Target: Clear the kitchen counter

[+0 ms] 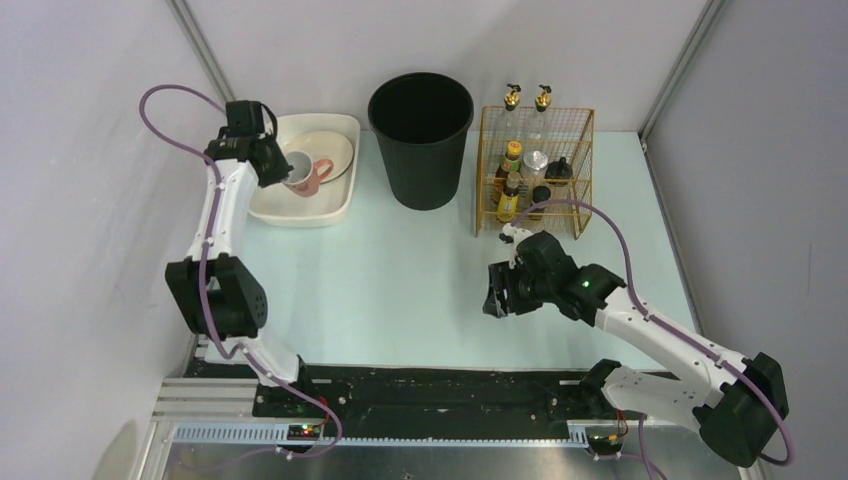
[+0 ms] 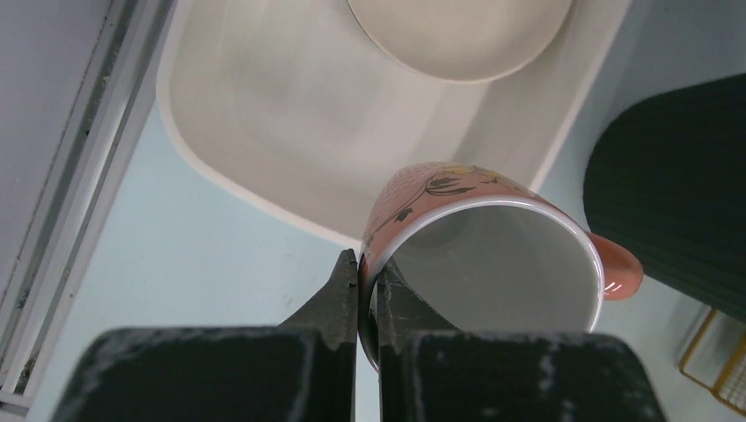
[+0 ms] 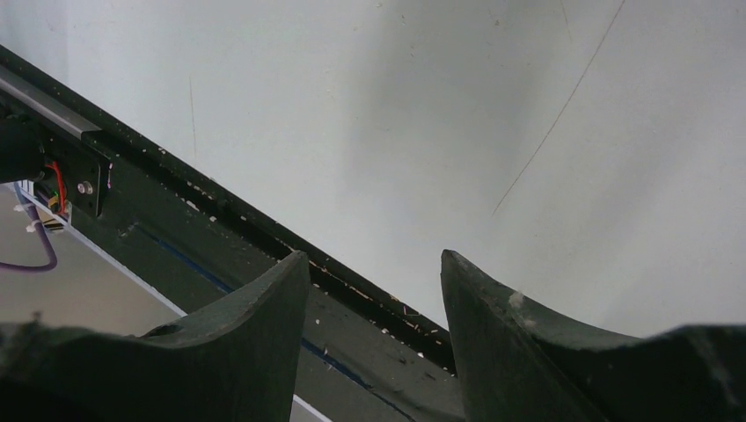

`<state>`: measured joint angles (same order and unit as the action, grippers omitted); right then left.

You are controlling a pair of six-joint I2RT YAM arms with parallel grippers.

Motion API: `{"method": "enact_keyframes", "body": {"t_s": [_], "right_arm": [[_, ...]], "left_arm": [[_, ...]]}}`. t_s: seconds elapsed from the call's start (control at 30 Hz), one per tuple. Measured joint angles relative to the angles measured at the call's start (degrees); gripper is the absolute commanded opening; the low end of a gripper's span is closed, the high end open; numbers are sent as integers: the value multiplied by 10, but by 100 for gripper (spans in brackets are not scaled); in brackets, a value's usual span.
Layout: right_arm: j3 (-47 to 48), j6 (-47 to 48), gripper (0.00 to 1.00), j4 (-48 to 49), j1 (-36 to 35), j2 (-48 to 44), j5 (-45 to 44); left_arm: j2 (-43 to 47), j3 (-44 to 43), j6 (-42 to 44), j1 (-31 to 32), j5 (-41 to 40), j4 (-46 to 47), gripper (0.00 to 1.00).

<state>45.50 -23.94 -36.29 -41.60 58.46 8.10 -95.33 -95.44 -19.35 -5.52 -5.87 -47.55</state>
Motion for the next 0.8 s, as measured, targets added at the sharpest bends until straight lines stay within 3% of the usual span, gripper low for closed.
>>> {"method": "enact_keyframes", "body": {"t_s": [0.27,0.8], "right_arm": [[-2,-4,61,8,-3,12,4],[-5,-15,61,46,-3,75,24]], "left_arm": [[-103,-57,4,-8,-15,6,0],[-211,-62,4,-12,-30,11,0]]}}
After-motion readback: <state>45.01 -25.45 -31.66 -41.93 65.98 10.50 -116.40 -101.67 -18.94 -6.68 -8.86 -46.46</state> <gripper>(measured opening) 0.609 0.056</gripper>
